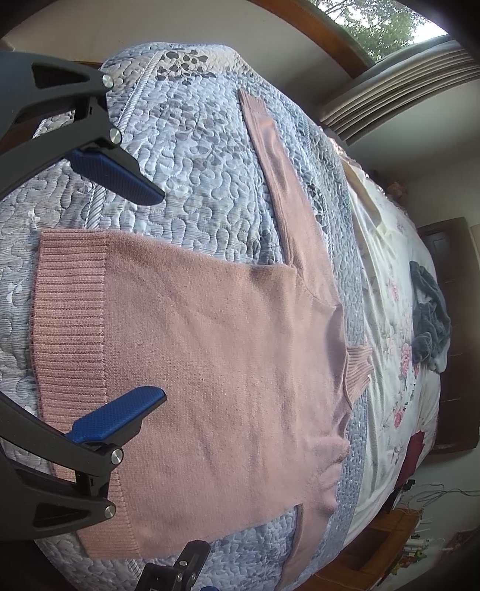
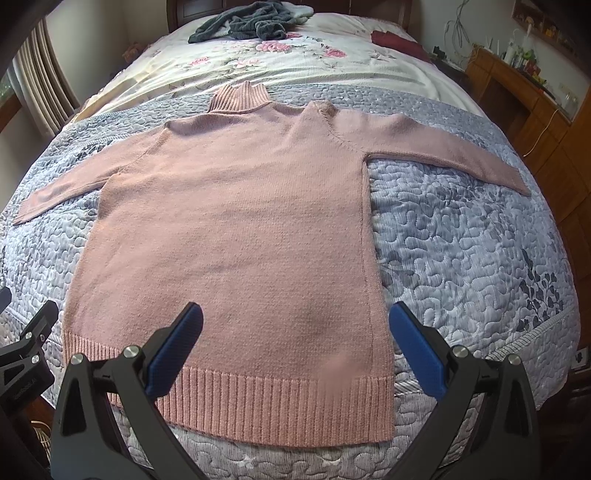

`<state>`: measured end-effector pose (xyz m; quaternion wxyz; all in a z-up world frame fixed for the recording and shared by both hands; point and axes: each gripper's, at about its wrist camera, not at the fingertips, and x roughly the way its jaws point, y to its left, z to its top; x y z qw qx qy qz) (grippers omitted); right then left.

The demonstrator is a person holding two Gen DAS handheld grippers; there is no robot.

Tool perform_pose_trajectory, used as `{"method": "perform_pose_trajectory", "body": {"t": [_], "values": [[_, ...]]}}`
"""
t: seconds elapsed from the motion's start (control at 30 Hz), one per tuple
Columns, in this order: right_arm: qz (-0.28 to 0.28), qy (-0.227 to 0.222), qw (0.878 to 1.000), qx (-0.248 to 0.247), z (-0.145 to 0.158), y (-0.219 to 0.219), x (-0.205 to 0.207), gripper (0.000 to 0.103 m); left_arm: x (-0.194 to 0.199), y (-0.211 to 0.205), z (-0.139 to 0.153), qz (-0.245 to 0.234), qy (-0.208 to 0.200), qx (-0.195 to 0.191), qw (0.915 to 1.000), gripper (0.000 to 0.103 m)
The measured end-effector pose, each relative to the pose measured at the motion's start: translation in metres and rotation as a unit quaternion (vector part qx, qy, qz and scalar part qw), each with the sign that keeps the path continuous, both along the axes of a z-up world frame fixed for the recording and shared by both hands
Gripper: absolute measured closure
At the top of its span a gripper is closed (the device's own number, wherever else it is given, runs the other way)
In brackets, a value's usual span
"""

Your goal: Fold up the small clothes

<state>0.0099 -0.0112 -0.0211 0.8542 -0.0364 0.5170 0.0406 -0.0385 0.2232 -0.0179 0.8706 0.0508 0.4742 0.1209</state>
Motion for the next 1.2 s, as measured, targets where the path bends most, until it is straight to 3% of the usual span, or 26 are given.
{"method": "perform_pose_trajectory", "body": {"t": [0.53,0.7,0.93,1.2], "values": [[0.001,0.002,1.0,0.005,-0.002,0.001,0.002,0.003,0.001,0.0,-0.003,0.0,0.002,0.001,1.0,0.004],[0.006,0.011,0.997,0.07,-0.004,-0.021,0.017,0.003,0.018,-0.005,-0.012,-0.011,0.003,-0.016,0.9998,0.004],[-0.05,-0.04,0.998,-0.012,0.01,-0.118,0.095,0.003,0.1,-0.04,-0.018,-0.034,-0.01,-0.048,0.9982,0.004],[-0.152,-0.021,0.988,-0.029,-0.006,-0.299,0.223,0.003,0.212,-0.114,-0.019,-0.055,-0.039,-0.046,0.9967,0.004]]}}
